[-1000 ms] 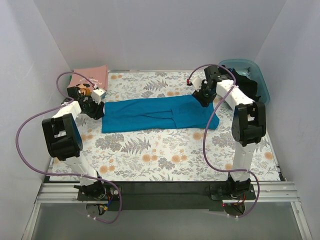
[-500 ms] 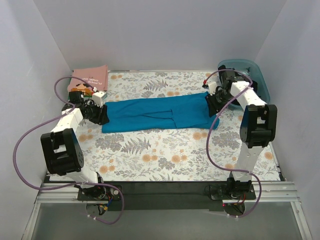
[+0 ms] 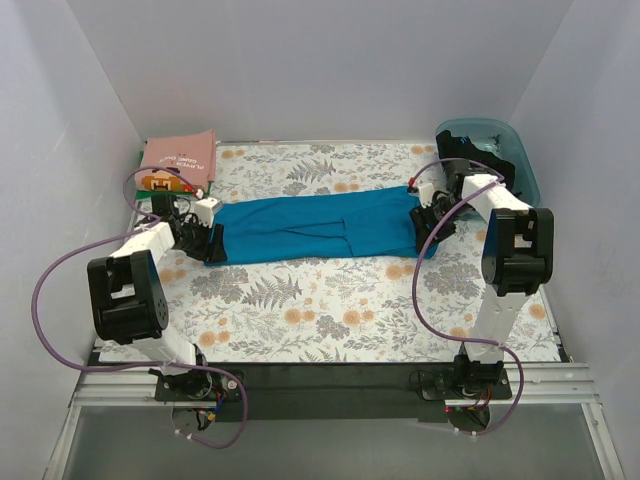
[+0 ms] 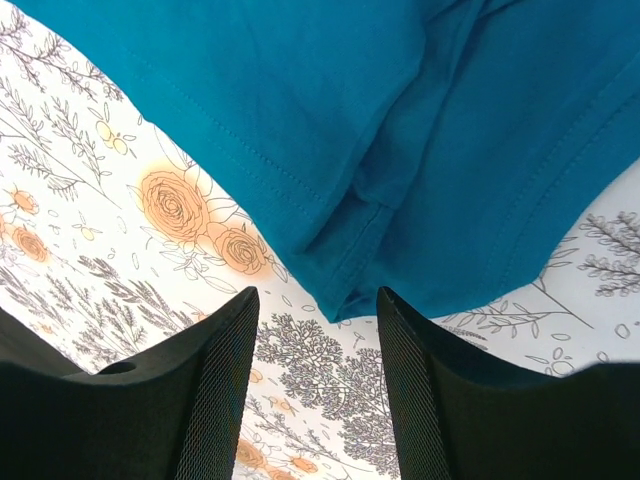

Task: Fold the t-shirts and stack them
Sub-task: Fold the tshirt

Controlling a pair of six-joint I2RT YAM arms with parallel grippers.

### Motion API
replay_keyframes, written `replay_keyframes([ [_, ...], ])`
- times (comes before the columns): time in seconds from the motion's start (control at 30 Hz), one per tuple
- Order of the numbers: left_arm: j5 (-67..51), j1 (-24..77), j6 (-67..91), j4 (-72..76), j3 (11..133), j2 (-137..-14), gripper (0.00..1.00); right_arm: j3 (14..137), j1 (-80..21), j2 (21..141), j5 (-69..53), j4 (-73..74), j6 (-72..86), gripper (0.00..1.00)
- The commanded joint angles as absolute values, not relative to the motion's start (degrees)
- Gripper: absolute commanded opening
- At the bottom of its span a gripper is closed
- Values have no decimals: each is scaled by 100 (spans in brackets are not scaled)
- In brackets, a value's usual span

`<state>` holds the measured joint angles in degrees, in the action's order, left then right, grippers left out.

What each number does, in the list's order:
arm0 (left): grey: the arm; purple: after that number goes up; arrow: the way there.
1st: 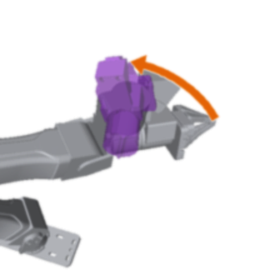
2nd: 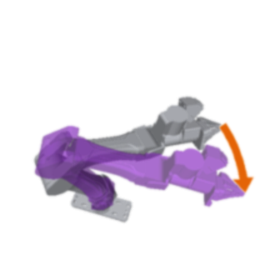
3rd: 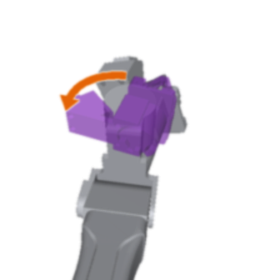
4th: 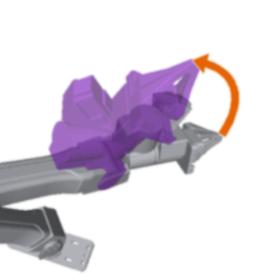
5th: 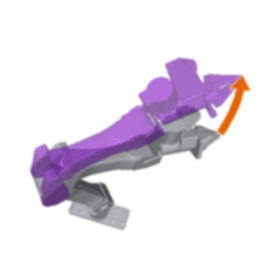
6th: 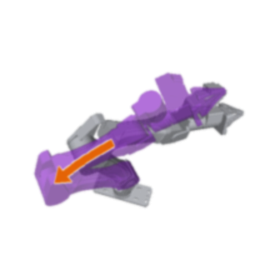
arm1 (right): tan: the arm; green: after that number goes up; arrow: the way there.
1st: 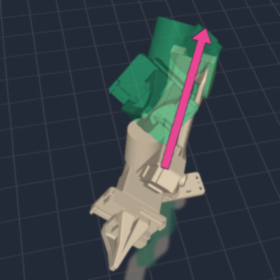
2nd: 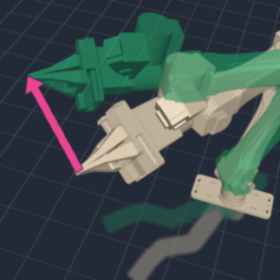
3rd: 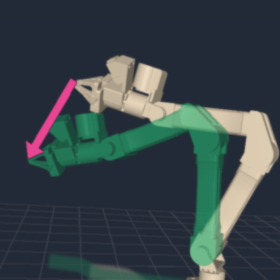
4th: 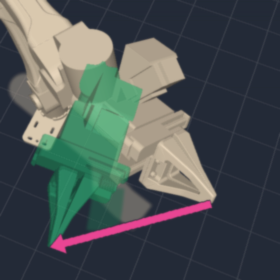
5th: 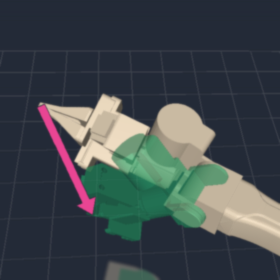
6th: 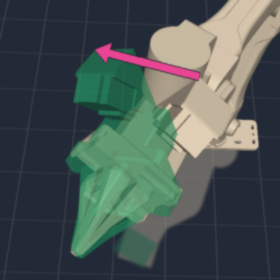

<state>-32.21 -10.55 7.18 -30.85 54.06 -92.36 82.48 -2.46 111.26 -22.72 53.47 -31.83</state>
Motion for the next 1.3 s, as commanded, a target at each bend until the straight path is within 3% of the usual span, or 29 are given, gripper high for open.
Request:
replay_keyframes([
  [0.0,-3129,-1020,659,-2918,5440,-9307,50,8043,-237,10916,-2408,5203,-3375,56],
  [0.13,-3059,-993,572,-2874,5432,-9360,50,7954,-237,11047,-2470,5124,-3427,48],
  [0.23,-2919,-958,493,-2804,5353,-9395,49,8050,-237,11118,-2347,5098,-3463,29],
  [0.27,-2866,-958,431,-2795,5326,-9456,47,8120,-229,11118,-2294,5124,-3454,14],
  [0.33,-2656,-958,369,-2760,5317,-9527,43,8252,-229,11066,-2224,5142,-3463,2],
  [0.5,-2321,-958,220,-2768,5378,-9826,26,8823,-229,11118,-1908,5273,-3603,1],
  [0.73,-2048,-958,115,-2786,5484,-10134,11,9351,-237,11548,-1688,5414,-3735,1],
  [1.0,-1864,-958,26,-2874,5441,-10318,5,9352,-246,12076,-1520,5388,-3762,1],
  [1.17,-1740,-958,-210,-2918,5344,-10257,8,9141,-255,12041,-1635,5423,-3770,1],
  [1.27,-1644,-958,-342,-2927,5248,-10222,6,8765,-255,11918,-1652,5432,-3832,11],
])
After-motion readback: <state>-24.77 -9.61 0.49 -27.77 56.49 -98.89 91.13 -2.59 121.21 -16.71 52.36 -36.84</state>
